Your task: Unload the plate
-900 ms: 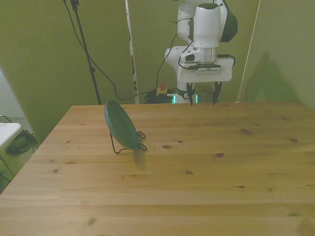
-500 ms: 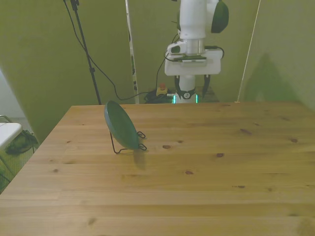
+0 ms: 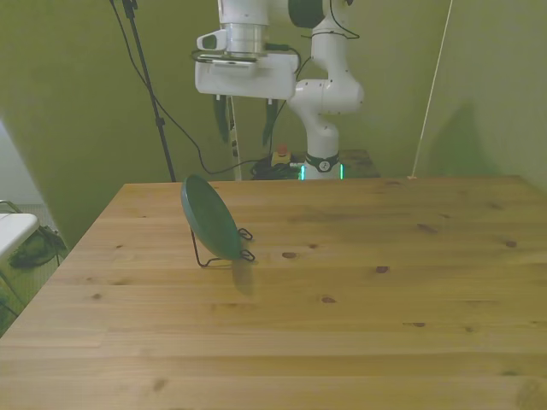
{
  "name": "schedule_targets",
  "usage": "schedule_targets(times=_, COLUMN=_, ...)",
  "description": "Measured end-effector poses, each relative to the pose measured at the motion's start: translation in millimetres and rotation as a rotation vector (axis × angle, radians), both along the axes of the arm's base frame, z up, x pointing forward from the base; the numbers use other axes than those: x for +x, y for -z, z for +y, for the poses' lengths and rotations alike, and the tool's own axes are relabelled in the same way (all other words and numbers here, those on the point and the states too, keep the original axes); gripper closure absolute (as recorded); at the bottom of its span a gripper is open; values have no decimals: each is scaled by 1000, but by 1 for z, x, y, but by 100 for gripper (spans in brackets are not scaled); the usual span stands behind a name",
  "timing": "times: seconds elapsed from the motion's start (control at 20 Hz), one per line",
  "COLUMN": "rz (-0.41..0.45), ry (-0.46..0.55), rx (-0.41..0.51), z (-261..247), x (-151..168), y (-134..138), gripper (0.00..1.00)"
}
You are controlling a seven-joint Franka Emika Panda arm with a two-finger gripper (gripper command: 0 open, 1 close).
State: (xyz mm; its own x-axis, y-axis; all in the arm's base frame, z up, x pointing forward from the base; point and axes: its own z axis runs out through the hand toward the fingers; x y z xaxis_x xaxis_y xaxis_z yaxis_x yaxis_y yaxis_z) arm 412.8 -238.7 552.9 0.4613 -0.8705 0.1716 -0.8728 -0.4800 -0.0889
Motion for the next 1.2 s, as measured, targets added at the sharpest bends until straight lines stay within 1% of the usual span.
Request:
schedule_targets(times=0.05, rz=0, ry=-7, rx=-10, z=-8, x=11, y=-4, gripper=0)
schedule_targets(times=0.1, rz=-1, ry=-10, rx=-11, z=-7, x=12, y=-4, gripper=0)
schedule_targets(times=0.2, rz=-5, ry=-24, rx=-21, z=-2, x=21, y=-2, gripper=0)
schedule_targets(times=0.3, rz=-8, ry=-38, rx=-45, z=3, x=37, y=1, gripper=0)
schedule_targets(times=0.45, rz=19, ry=-33, rx=-120, z=0, x=59, y=3, gripper=0)
schedule_targets(times=0.55, rz=31, ry=-20, rx=-181, z=-3, x=67, y=-3, gripper=0)
schedule_targets(times=0.7, rz=52, ry=-2, rx=-261, z=-6, x=71, y=-13, gripper=0)
schedule_targets(times=0.85, rz=80, ry=-5, rx=-322, z=-11, x=73, y=-10, gripper=0)
schedule_targets(times=0.95, rz=87, ry=-8, rx=-336, z=-16, x=76, y=-3, gripper=0)
schedule_targets(times=1.2, rz=54, ry=-16, rx=-360, z=-30, x=86, y=12, gripper=0)
